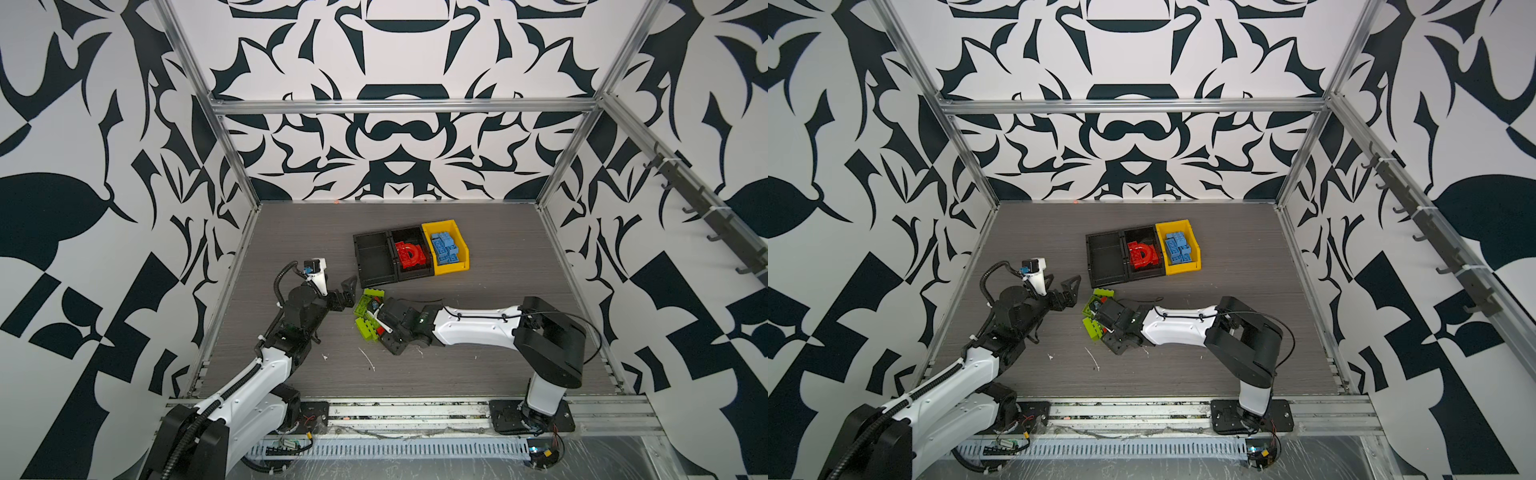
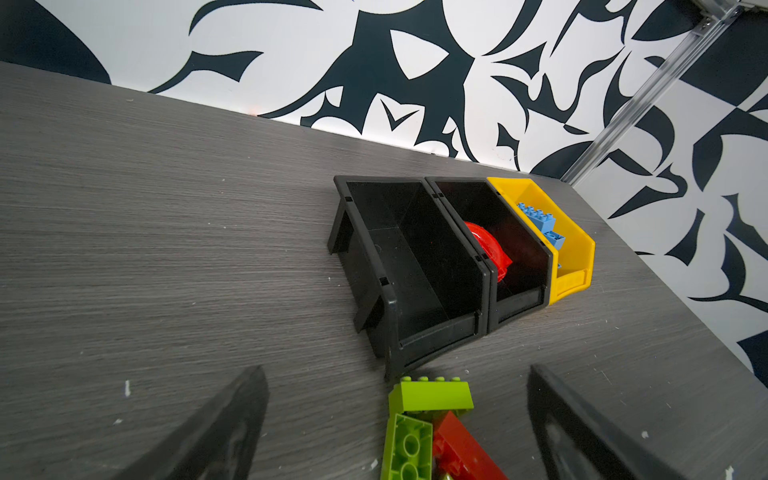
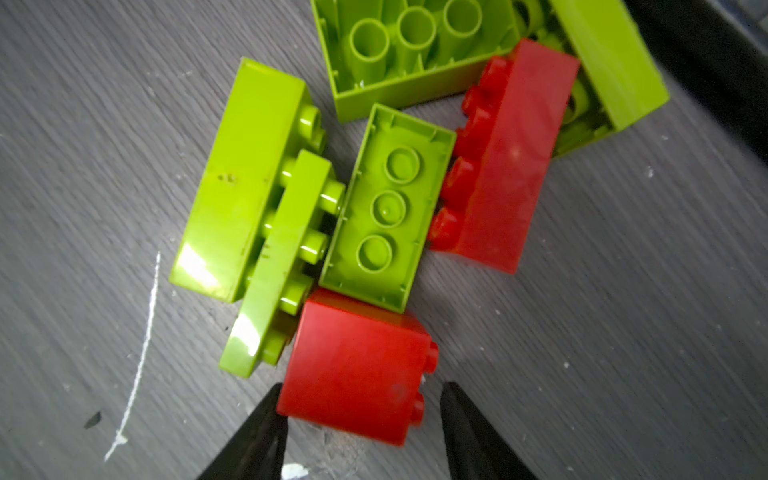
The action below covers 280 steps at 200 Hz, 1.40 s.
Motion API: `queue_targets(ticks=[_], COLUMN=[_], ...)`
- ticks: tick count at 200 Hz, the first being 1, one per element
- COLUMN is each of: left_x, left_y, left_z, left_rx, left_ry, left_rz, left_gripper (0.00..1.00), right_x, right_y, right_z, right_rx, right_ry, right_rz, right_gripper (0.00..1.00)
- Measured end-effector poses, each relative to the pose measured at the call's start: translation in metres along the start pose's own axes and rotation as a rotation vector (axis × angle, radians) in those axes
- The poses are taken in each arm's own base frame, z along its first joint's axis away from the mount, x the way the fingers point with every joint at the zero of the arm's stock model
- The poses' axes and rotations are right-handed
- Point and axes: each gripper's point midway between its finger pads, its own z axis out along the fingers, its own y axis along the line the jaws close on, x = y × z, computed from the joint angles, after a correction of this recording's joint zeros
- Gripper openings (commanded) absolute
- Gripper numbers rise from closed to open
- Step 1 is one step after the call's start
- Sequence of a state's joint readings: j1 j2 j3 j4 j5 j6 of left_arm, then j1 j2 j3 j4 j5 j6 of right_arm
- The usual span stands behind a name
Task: Sort the legos into containers by color
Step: 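Lower the right gripper onto the red 2x2 brick and close on it, then carry the red 2x2 brick with the right gripper and release it into the black bin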
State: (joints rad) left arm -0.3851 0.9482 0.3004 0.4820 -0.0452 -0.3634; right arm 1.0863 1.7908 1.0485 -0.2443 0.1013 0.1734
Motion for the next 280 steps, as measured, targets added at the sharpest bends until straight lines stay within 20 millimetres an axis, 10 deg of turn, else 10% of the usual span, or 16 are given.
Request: queue_targets(ticks=[280], left_x=[0.000], left_y=[0.000], left_z=[0.000], left_rx=[0.000], left_ry=[0.000], left_rz=[0.000], left_gripper=[1.00], right_x=[-0.010], right_y=[-0.020], right_z=[0.012], right_rx=[0.083], right_ry=[-0.050], right_rz=[0.067], right_gripper=[0.42])
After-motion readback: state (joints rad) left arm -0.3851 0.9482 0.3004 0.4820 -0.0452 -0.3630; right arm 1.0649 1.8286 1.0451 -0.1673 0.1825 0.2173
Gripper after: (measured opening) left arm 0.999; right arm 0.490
